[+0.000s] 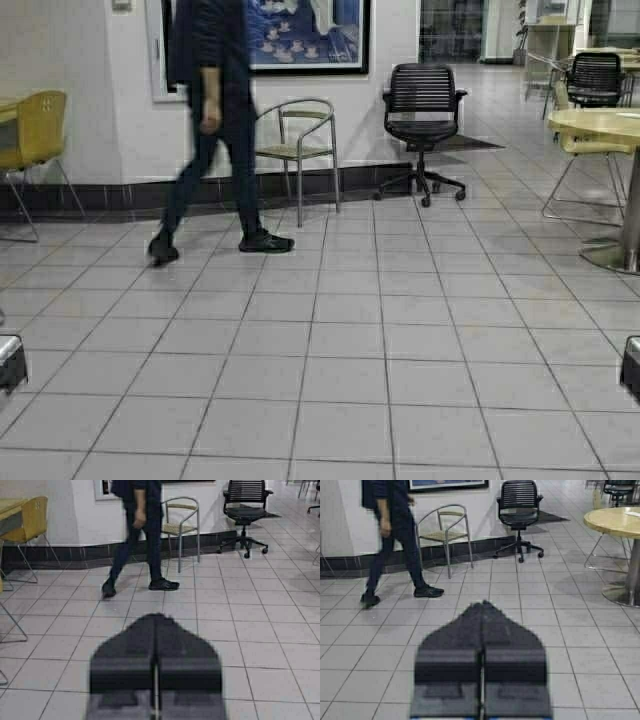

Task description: Push the chairs under the table

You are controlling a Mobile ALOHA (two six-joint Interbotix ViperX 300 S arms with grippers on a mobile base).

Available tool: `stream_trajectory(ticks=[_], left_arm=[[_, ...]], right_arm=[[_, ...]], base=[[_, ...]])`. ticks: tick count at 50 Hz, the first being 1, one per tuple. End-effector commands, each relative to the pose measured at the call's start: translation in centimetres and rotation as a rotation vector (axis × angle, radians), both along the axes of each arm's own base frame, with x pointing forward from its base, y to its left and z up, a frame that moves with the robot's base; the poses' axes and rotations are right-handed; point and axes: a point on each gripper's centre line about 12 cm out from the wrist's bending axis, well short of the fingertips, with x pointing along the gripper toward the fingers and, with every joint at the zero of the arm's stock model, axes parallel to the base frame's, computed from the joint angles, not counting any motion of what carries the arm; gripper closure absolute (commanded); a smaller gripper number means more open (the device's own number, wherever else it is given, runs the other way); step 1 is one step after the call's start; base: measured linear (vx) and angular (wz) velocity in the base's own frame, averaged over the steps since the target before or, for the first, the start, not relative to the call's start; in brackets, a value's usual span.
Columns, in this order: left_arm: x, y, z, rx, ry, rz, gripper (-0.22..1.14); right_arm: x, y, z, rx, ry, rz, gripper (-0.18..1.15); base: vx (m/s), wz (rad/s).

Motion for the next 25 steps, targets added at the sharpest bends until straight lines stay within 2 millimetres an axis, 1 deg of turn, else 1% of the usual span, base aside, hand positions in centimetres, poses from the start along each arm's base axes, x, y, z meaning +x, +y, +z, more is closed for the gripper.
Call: stream_trajectory(ticks=[1,7,25], left_arm=[[0.03,-0.09,0.3,-0.024,0.008,-0.007,0.95],[0.04,-0.09,0.42,-0.032,0.005,-0.007,0.88],[0.03,-0.09,0.86,-0.032,-0.008,-0.008,0.89]], right_arm=[[0.12,0.14,0.24,0.017,0.005,0.008,0.95],[0.24,0.15,0.16,0.033,0.049,0.009,0.92],[0.31,0.16,0.62,0.024,0.045,0.009,0.92]], base=[[0.0,0.0],[0.0,0.0],[0.01,-0.02]])
